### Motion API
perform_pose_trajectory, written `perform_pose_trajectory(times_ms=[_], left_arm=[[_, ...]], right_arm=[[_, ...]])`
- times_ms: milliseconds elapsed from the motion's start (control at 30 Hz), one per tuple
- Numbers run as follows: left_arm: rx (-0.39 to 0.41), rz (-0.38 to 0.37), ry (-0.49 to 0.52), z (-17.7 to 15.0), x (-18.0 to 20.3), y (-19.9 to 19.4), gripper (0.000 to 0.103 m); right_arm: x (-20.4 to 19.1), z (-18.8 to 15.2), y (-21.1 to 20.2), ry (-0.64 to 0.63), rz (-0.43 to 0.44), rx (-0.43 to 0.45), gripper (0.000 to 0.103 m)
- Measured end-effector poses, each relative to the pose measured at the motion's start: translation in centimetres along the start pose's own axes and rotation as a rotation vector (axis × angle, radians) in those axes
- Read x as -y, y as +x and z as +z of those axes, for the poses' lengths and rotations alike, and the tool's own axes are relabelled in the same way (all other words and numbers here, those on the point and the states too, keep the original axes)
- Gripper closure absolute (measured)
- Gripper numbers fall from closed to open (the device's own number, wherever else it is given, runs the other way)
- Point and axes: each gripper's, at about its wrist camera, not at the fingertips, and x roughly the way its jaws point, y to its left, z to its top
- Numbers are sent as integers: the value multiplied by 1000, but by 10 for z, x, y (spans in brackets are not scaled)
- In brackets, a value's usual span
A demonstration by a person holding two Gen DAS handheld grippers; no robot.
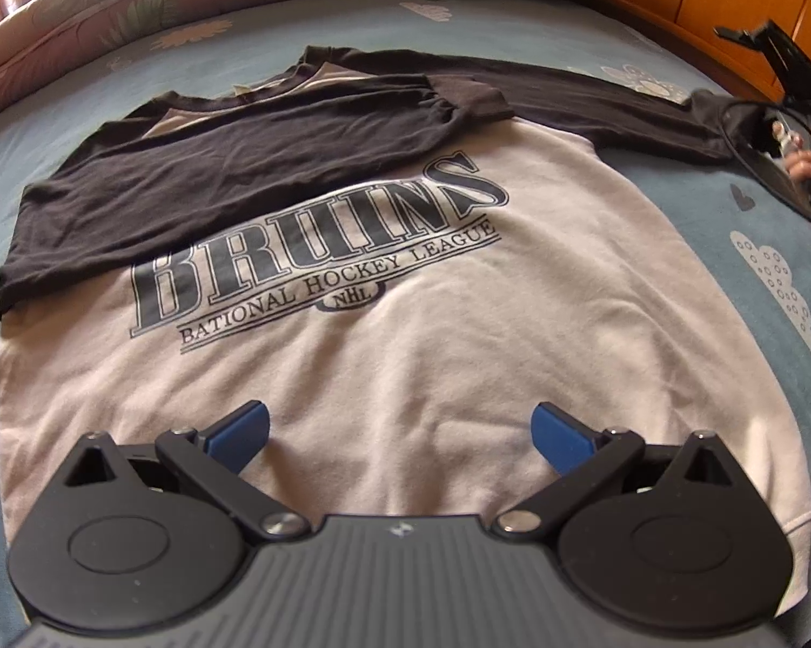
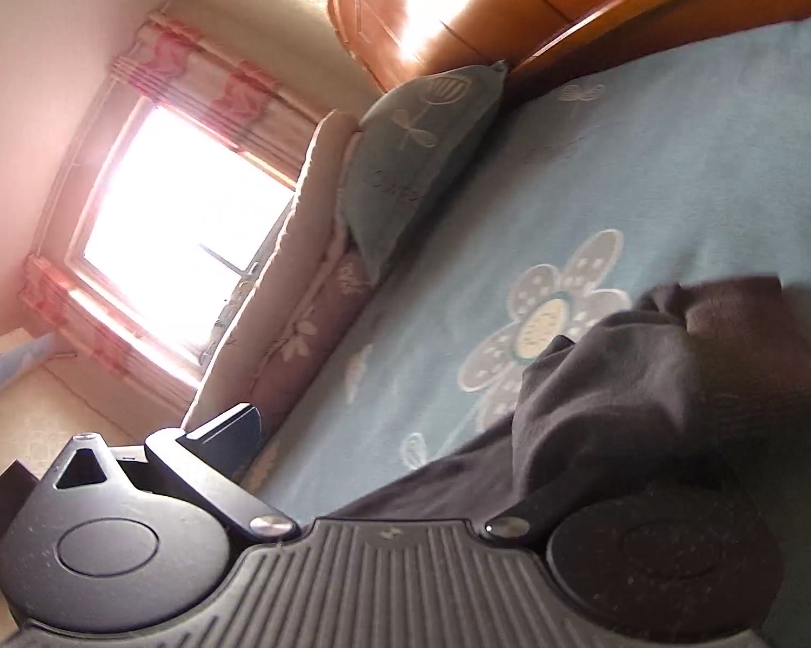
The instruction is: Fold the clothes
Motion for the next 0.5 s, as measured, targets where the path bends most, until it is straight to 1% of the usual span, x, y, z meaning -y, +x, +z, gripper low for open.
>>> perform_pose_trajectory(times_ms=[167, 333, 500], left_arm=[[-17, 22, 40, -5, -10, -4, 1], [-16, 43, 112, -12, -20, -13, 1], [2, 41, 110, -21, -39, -24, 1]], right_arm=[[-38, -8, 21, -60, 34, -59, 0], [-76, -23, 43, -111, 53, -119, 0], [-119, -39, 68, -158, 67, -172, 0]])
